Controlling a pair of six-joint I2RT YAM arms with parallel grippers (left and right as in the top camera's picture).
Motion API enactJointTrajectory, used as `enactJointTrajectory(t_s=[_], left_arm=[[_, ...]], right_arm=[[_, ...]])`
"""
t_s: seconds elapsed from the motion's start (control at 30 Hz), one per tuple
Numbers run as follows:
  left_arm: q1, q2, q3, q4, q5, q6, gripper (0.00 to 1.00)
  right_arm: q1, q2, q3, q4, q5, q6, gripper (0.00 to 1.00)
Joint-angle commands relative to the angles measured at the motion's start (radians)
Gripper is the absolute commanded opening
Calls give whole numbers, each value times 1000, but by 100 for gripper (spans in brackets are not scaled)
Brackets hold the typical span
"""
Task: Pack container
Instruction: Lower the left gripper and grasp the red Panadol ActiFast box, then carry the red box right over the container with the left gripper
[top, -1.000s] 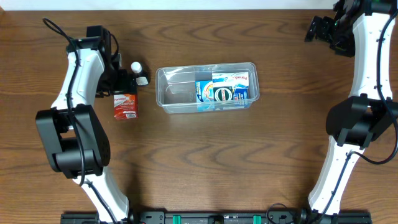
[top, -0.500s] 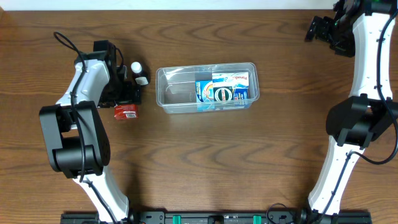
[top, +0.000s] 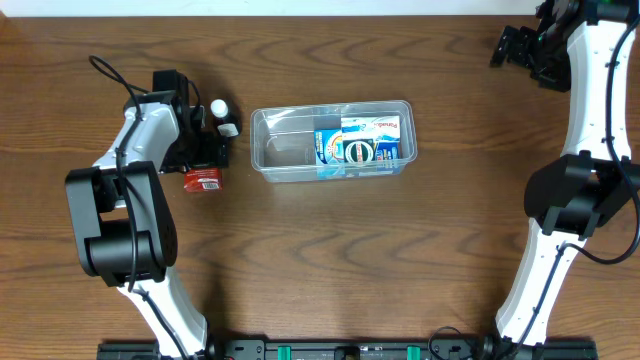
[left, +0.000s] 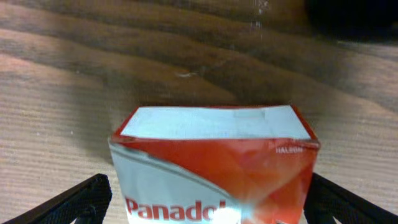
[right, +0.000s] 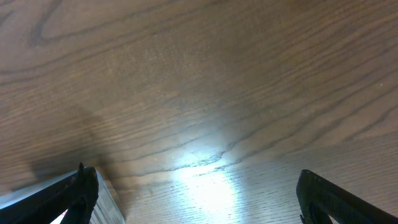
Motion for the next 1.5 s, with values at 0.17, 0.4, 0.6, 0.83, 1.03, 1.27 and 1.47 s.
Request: enactJointTrajectory(t_s=[0.17,0.4,0.6,0.83,1.03,1.27,1.47], left_arm=[[2,8,-22,3,7,-2,74],[2,6,-5,-11,5,-1,58],[2,-42,88,-108,-57,-29,58],[-2,-208,140,-183,-95,-148,59],[-42,-356,140,-183,-79,-288,59],[-171,-438,140,-177,-60,-397,58],[-282,-435,140,-85,16,-463,58]], right_arm=[[1,-5,17,0,-7,-9,99],[1,-5,17,0,-7,-9,99],[1,-5,17,0,-7,-9,99],[0,-5,17,0,-7,-9,99],[0,-5,17,0,-7,-9,99],[1,-5,17,0,-7,-9,99],[1,-5,17,0,-7,-9,99]])
